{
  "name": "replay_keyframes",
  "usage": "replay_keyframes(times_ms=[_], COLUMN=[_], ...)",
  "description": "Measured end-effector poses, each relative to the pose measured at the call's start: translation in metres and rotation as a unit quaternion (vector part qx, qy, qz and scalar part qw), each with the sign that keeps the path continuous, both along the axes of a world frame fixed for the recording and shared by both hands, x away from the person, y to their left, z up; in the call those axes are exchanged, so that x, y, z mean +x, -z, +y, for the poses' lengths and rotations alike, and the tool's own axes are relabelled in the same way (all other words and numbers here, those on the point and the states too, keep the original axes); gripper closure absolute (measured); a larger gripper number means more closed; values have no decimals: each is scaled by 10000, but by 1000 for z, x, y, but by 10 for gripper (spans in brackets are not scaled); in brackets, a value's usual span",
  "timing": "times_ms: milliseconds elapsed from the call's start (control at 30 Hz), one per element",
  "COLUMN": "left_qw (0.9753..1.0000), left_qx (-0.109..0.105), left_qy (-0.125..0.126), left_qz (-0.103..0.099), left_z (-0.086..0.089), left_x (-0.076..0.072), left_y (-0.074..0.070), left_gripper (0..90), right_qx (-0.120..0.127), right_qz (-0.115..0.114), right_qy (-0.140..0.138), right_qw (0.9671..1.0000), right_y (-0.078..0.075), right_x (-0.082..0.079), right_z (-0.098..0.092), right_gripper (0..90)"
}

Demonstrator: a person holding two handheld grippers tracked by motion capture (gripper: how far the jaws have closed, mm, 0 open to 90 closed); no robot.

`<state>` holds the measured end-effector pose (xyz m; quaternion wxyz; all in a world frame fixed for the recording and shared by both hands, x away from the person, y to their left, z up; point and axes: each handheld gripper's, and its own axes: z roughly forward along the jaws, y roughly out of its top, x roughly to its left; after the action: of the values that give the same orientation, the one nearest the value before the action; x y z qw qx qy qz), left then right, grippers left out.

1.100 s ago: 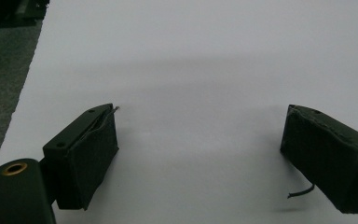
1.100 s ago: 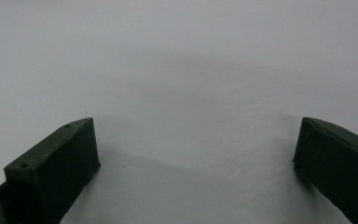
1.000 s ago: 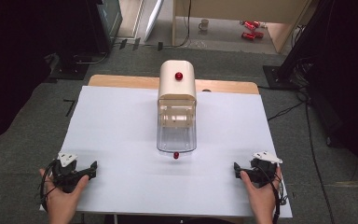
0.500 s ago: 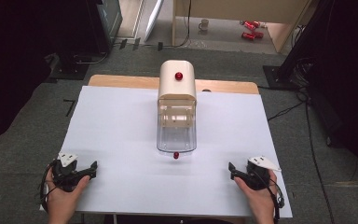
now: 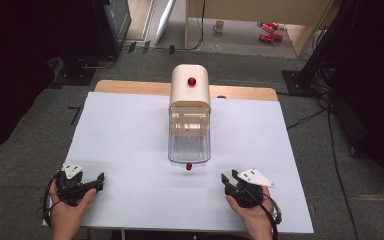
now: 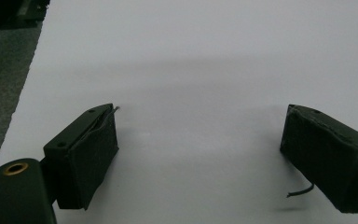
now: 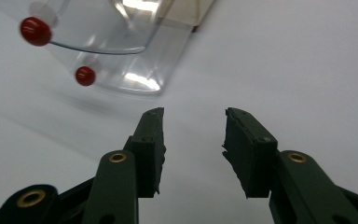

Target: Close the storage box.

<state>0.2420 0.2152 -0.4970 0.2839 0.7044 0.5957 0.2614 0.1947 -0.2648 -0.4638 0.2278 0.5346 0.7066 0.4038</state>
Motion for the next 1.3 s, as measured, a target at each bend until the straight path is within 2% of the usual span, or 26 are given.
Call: replay_keyframes(times_ms=[33,267,433,567,700,967,1033,1233,1300], left_qw=[10000,10000,10000,10000,10000,10000,10000,10000,10000], left_qx=[-1,0,-1,3,8,9,9,9,9], left_qy=[0,2,5,12,19,23,23,24,26], left_qz=[-3,-4,-6,-7,-5,-8,-8,-9,-11], left_z=[0,0,0,0,0,0,0,0,0], left_x=[0,0,0,0,0,0,0,0,-1], left_y=[0,0,0,0,0,0,0,0,0], left_gripper=[109,109,110,111,112,114,114,115,115], right_qx=[57,164,292,415,477,446,449,511,523], right_qz=[-19,-64,3,19,4,-58,-49,-161,-136], right_qy=[-81,-240,-517,-563,-562,-508,-406,-309,-302], right_qw=[9999,9996,9982,9975,9973,9977,9982,9981,9981], right_y=[-1,-3,-5,-7,-9,-12,-11,-12,-12], right_x=[0,2,6,9,11,16,18,19,19], right_z=[8,32,55,66,76,91,92,95,96], right_gripper=[604,671,719,723,737,735,731,744,742])
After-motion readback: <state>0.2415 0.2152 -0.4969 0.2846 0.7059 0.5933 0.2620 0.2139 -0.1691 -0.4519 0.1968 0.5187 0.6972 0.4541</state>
